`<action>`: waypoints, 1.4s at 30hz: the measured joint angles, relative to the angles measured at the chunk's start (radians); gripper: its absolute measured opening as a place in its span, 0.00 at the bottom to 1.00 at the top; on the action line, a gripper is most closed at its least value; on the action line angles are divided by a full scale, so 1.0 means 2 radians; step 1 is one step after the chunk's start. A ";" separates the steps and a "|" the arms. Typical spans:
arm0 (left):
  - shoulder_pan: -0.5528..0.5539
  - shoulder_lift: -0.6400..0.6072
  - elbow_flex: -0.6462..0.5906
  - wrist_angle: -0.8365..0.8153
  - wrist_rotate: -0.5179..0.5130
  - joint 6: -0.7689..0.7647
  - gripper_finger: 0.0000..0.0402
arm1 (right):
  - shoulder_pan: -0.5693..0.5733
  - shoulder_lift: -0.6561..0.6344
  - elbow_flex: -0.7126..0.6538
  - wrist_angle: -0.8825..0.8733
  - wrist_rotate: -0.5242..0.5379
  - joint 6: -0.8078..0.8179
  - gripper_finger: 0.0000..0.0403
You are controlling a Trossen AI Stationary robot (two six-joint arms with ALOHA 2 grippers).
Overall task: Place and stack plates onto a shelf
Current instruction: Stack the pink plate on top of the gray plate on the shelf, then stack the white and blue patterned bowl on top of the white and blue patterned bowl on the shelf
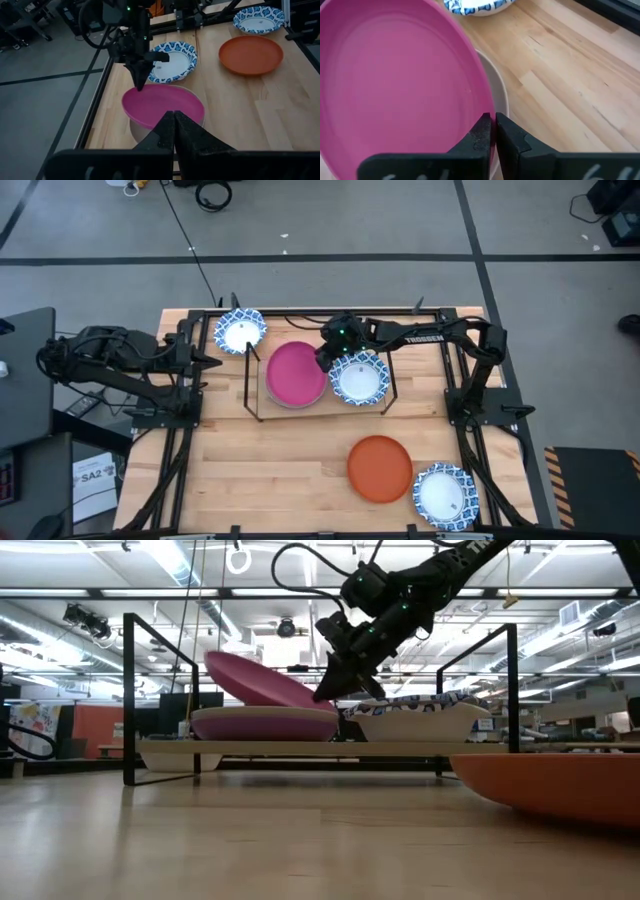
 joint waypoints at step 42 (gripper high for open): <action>0.000 0.000 0.000 -0.004 0.000 0.000 0.02 | 0.000 0.000 0.000 0.005 -0.001 0.000 0.37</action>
